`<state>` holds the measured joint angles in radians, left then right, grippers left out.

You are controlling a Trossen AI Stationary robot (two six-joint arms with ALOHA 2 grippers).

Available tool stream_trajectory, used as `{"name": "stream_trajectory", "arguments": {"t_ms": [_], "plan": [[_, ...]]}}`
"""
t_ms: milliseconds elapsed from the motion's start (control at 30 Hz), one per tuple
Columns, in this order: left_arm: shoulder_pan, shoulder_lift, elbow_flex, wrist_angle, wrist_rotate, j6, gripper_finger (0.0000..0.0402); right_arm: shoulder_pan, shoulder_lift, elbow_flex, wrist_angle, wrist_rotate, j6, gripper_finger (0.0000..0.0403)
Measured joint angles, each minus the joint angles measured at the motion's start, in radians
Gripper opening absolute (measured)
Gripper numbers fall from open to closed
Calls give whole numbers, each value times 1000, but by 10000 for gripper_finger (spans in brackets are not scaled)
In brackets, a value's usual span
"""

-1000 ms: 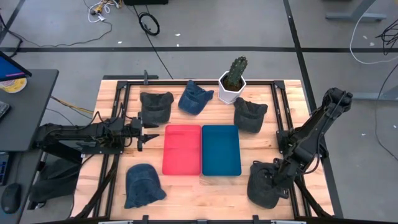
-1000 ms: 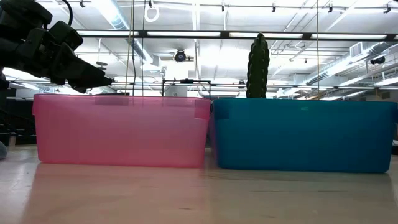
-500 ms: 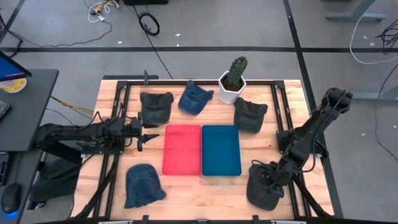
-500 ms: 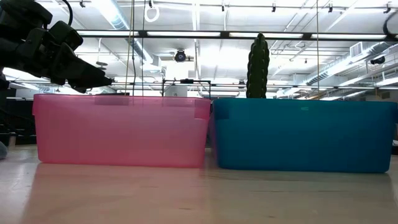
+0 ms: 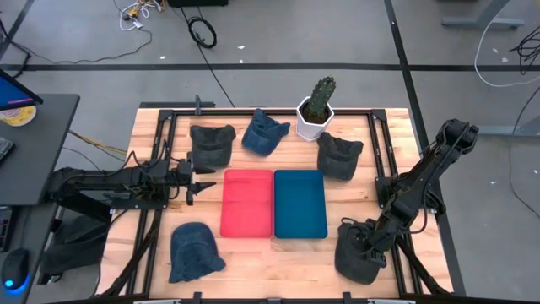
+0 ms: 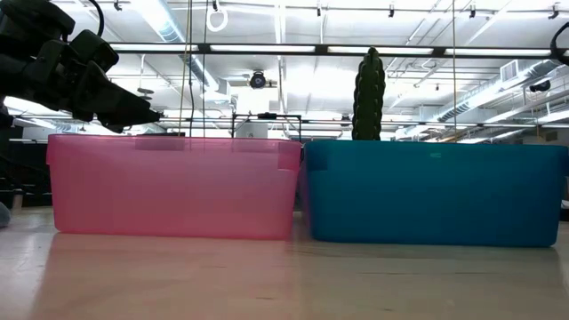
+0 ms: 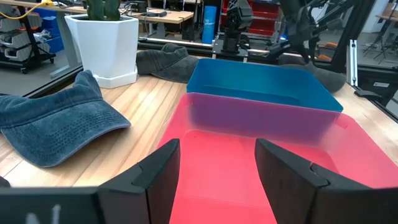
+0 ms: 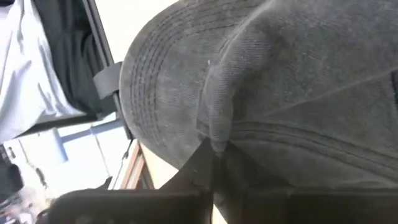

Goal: Pick & Place hat
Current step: Put the bottom black cap into the blue bin

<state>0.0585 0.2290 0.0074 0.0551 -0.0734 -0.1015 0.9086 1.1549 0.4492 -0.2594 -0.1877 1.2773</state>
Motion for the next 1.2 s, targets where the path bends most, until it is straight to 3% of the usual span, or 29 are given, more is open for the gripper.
{"name": "stream_trajectory", "arguments": {"t_ms": [167, 333, 667, 833, 1200], "plan": [[0, 0, 0, 0, 0, 0, 213, -21, -14, 4, 22, -58, -41, 6], [0, 0, 0, 0, 0, 0, 213, -76, -40, 108, -56, -103, -175, 3], [0, 0, 0, 0, 0, 0, 213, -281, -42, 498, -567, -52, -537, 1], [0, 0, 0, 0, 0, 0, 213, -405, -26, 657, -692, -13, -762, 1], [0, 0, 0, 0, 0, 0, 213, -617, 202, 1050, -964, -4, -1131, 0]]}}
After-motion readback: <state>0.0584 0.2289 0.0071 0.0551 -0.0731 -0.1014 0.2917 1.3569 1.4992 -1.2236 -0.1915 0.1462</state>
